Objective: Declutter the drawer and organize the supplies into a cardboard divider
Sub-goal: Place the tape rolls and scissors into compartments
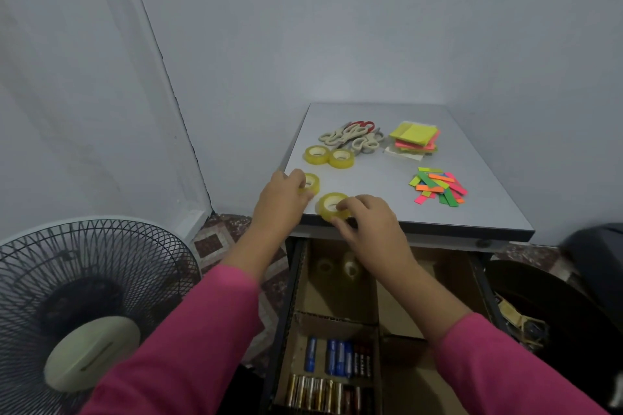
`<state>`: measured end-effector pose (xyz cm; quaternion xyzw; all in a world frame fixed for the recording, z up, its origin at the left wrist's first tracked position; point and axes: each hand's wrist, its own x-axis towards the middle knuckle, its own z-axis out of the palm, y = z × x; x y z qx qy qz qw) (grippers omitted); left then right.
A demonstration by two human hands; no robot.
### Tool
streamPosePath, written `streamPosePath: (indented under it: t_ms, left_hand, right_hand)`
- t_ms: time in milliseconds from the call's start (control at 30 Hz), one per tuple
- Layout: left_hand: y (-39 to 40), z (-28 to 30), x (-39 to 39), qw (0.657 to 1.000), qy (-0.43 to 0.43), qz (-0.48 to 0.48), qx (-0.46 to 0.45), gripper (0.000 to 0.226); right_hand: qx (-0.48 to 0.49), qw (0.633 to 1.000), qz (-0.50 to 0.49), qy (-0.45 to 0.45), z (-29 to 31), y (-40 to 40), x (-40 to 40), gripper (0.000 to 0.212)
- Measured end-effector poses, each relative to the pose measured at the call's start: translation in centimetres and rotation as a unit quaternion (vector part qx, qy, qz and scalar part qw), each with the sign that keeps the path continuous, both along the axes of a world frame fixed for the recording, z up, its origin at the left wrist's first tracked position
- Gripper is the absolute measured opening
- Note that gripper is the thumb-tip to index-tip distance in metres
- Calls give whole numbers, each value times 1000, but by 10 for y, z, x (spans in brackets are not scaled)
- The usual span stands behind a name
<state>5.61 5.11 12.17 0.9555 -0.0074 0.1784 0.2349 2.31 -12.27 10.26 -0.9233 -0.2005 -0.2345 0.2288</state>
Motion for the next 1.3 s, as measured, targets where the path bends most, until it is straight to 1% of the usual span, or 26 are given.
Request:
streamPosePath:
  t_ms: [100,233,300,367,467,533,600,667,767,867,1033,1200,1300]
  left_hand:
    - [0,-3,-14,999,-29,-26,25,23]
    - [1,-18,-49,985,-131,-89,63,21]
    - [2,-33,-65,975,-159,-135,83,19]
    - [4,-54,-74,971,-136,-161,117,18]
    - [5,-81,-75,961,-79,-171,202,21]
    - [-1,-84,-71,943,-31,-186,275,22]
    - [-7,-85,-66,919,15,-199,340,22]
    - [-14,-84,-61,904,59,-202,371,24]
    - [-22,-80,-55,883,94,-198,416,22]
    - [-26,-82,-50,866,120,-203,441,20]
    - [-30,-86,-47,845,140,-205,473,16]
    - [-33,-89,-43,847,147,-187,475,14]
    - [-34,-91,-43,844,153,-181,480,13]
  right_hand:
    - [12,999,34,-30,-12,-14,-16,26]
    - [-3,998,48,-28,-36,-37,-38,27]
    - [-29,999,43,-11,-50,-46,-45,27]
    - [-72,997,32,17,-61,-51,-49,26]
    - [-167,983,33,73,-63,-48,-48,25]
    - [-206,971,35,116,-62,-42,-43,25]
    - [-244,958,14,150,-59,-32,-38,26]
    - [-280,943,-17,178,-56,-22,-32,24]
    - [-299,927,-57,219,-57,-10,-23,16]
    - [-308,912,-80,259,-63,-2,-17,15]
    - [-318,903,-98,272,-72,2,-13,14]
    - [-338,895,-99,273,-76,5,-10,21]
    - [-355,890,-107,267,-79,9,-8,21]
